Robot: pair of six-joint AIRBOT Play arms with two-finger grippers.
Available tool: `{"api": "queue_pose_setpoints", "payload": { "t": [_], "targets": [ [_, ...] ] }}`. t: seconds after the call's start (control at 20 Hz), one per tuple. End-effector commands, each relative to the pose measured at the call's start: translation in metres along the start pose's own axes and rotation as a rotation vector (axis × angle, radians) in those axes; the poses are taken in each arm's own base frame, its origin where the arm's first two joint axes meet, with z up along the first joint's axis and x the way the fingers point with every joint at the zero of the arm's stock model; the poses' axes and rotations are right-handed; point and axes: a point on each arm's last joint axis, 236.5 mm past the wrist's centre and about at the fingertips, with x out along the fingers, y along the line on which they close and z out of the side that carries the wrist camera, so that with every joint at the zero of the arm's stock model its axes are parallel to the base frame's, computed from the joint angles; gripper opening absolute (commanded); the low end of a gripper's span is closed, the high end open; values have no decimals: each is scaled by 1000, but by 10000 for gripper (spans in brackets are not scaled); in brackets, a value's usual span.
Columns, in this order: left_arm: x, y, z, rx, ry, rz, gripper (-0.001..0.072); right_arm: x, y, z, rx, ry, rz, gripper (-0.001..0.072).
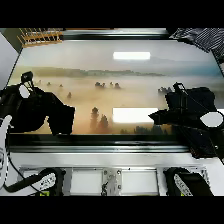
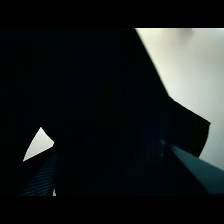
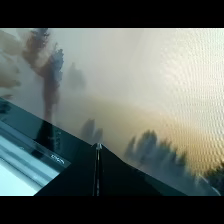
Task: Fold the clothes and pants, and hang the long-sleeved shirts on hangers.
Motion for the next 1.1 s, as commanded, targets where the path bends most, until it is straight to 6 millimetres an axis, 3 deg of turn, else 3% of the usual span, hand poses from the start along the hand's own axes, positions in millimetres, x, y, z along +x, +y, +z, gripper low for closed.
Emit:
{"api": "queue_pose_setpoints", "payload": {
  "t": [0.0,0.15,0.2,0.25,0.3,0.35,0.4,0.55,0.7,0.8,0.9,0.95,1.0,1.05],
  "targets": [
    [43,6,-24,-110,155,-55,701,0,0,0,1,2,1,13],
    [65,-16,-43,-69,232,-74,699,0,0,0,1,2,1,13],
    [68,-25,-48,-45,245,-76,646,0,0,0,1,2,1,14],
    [69,-33,-51,-24,249,-81,460,0,0,0,1,2,1,14],
    [67,-45,-52,4,242,-89,180,0,0,0,1,2,1,14],
    [61,-63,-52,22,230,-122,5,0,0,0,1,2,1,13],
    [51,-84,-48,35,209,-165,4,0,0,0,1,2,1,13],
    [-8,-186,-32,142,84,-383,4,0,2,0,6,-2,7,13],
    [-82,-303,-38,327,-67,-580,4,-1,21,11,55,-44,90,14],
    [-118,-370,-61,447,-119,-682,4,-5,6,20,-78,-73,24,12],
    [-136,-418,-88,534,-123,-748,5,-21,-36,33,-109,-95,-146,12],
    [-139,-435,-96,561,-122,-766,171,-34,-59,39,-107,-102,-242,12],
    [-141,-444,-97,569,-123,-776,561,-50,-83,44,-93,-110,-339,12],
    [-141,-444,-92,546,-102,-768,680,-65,-102,46,-64,-121,-415,12]
  ]
}}
